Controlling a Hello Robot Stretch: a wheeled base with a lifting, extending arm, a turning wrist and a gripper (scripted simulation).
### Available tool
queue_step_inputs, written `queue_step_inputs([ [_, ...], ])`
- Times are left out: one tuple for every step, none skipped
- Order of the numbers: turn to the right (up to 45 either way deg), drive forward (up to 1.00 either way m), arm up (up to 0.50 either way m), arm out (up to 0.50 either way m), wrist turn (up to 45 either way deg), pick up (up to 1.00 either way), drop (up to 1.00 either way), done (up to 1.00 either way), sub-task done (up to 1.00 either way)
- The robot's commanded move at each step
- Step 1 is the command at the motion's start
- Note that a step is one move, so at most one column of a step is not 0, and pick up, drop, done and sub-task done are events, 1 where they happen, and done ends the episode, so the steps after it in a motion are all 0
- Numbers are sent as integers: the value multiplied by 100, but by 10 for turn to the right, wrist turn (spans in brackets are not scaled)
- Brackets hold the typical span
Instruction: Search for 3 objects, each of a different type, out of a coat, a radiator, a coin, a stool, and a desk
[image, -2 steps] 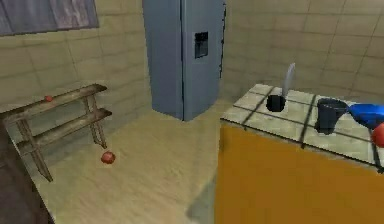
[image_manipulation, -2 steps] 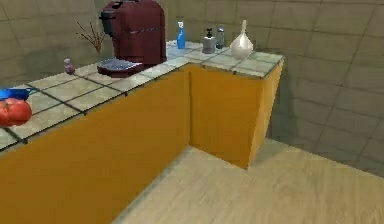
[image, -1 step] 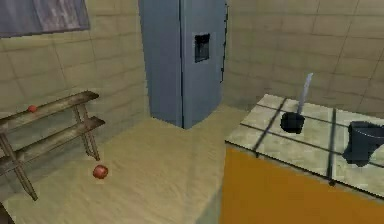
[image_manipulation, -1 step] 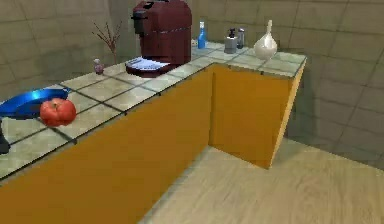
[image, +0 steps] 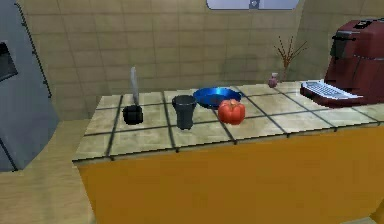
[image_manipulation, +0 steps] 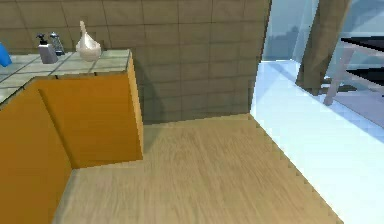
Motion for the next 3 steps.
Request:
queue_step_inputs([
  [60, 0, 0, 0, 0, 0, 0, 0, 0],
  [0, 10, 0, 0, 0, 0, 0, 0, 0],
  [-210, 0, 0, 0, 0, 0, 0, 0, 0],
])
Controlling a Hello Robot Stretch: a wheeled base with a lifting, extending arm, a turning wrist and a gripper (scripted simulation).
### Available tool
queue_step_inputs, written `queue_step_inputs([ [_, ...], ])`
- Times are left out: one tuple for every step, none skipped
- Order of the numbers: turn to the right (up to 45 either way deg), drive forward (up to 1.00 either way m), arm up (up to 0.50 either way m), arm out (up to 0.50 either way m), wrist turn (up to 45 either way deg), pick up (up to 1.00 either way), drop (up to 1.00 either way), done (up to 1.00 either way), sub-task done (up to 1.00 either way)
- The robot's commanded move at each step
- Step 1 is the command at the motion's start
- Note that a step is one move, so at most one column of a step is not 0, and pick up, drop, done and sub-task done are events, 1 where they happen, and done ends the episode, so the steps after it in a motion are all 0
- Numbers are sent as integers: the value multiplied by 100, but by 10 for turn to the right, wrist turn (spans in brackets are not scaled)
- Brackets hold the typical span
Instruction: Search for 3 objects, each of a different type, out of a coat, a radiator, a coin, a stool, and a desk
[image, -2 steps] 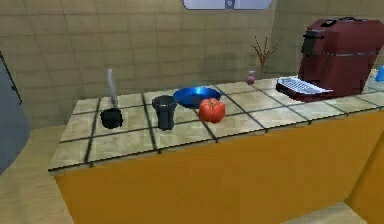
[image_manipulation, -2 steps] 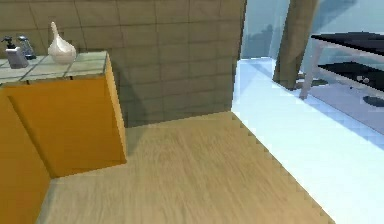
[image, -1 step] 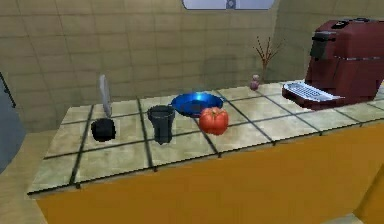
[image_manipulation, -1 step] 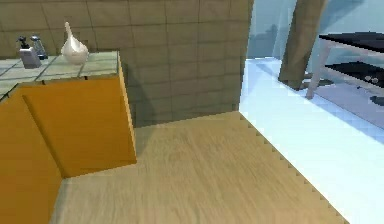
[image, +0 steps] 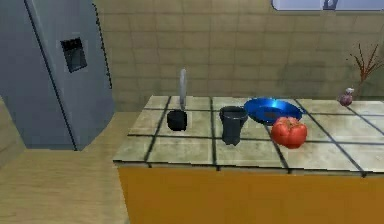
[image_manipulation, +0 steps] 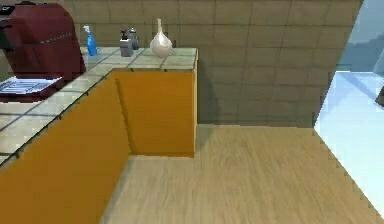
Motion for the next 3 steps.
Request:
queue_step_inputs([
  [0, 0, 0, 0, 0, 0, 0, 0, 100],
  [-450, 0, 0, 0, 0, 0, 0, 0, 0],
  [-270, 0, 0, 0, 0, 0, 0, 0, 0],
])
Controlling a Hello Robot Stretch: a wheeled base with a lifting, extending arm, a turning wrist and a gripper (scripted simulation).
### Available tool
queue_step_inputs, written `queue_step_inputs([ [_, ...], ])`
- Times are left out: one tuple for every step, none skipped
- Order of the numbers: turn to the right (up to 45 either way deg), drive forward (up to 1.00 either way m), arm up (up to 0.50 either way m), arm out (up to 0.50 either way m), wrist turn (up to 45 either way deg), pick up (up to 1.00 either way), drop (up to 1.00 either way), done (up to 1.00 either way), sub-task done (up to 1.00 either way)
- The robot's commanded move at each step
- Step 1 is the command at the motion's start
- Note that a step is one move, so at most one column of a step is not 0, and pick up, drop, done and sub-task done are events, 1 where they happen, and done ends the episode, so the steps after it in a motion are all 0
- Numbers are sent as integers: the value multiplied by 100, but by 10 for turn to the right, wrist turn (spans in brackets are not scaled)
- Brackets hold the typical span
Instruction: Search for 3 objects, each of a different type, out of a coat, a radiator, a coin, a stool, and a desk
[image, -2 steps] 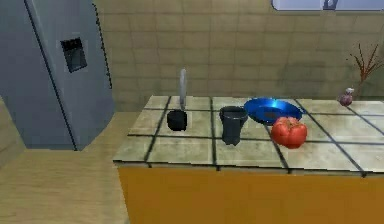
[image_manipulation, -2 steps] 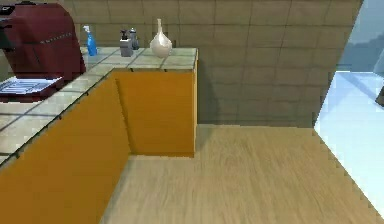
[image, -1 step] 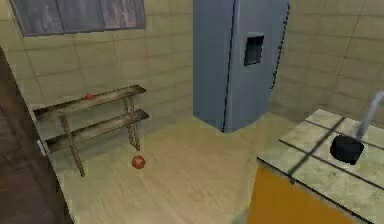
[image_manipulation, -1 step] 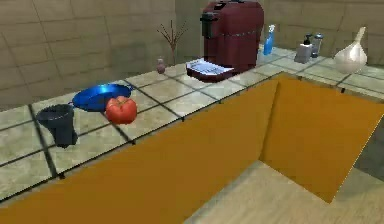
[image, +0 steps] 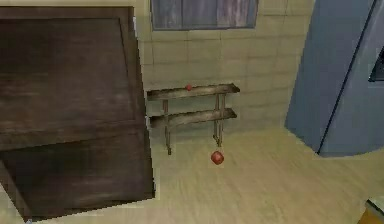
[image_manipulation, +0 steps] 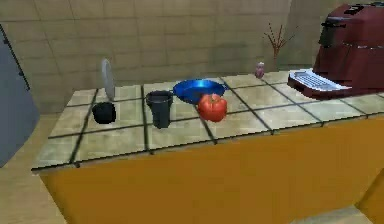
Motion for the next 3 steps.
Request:
queue_step_inputs([
  [0, 75, 0, 0, 0, 0, 0, 0, 0],
  [420, 0, 0, 0, 0, 0, 0, 0, 0],
  [0, 30, 0, 0, 0, 0, 0, 0, 0],
])
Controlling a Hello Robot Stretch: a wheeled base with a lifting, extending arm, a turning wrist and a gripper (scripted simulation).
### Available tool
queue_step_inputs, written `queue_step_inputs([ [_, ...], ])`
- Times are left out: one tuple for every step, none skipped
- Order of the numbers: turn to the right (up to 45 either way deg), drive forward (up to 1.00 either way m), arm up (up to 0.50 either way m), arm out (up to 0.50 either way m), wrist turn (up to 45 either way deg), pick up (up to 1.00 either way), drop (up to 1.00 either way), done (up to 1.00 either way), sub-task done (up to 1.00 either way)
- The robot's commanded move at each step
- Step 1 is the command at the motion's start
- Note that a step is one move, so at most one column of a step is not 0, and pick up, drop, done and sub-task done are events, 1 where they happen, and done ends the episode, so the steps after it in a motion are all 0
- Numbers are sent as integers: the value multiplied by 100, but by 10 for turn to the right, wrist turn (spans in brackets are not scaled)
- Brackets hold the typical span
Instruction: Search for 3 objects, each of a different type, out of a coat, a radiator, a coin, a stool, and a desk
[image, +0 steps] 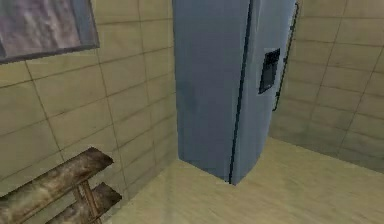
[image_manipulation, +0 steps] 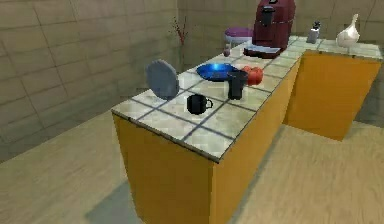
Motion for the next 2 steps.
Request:
queue_step_inputs([
  [330, 0, 0, 0, 0, 0, 0, 0, 0],
  [0, 90, 0, 0, 0, 0, 0, 0, 0],
])
